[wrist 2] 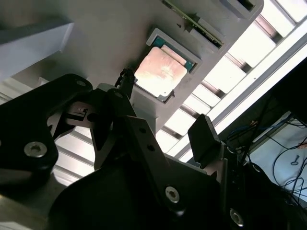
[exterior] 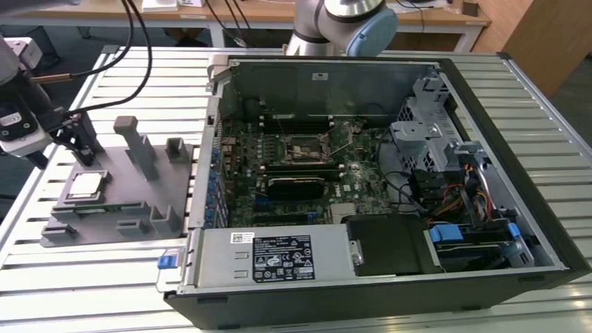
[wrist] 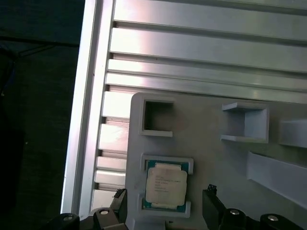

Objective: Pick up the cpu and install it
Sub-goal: 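Pick up the cpu and move it towards the insertion slot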

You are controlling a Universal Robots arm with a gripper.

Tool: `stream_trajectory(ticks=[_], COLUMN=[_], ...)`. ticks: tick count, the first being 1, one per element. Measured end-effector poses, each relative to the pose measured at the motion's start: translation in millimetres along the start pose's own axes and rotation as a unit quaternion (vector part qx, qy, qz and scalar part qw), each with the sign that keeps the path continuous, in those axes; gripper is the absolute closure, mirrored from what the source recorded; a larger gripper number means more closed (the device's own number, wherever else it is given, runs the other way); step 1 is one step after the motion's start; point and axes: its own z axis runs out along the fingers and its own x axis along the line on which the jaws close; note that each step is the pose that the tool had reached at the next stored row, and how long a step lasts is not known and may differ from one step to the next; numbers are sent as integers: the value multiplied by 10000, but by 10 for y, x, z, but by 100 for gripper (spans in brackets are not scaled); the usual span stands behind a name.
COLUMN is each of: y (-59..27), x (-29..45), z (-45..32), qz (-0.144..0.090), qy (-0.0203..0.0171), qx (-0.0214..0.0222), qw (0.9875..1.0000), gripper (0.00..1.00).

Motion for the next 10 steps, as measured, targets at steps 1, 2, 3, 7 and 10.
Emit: stream_trajectory(ticks=[1,2,3,7,10], y=[0,-1,-1,-3,-4], x=[0,0,0,0,0], z=[8,15,25,66,106], qz=[-17,-31,-44,-74,-81], qy=[0,1,1,7,6], qx=[0,0,2,36,36], qw=[10000,10000,10000,10000,10000], gripper=[28,28,28,28,28])
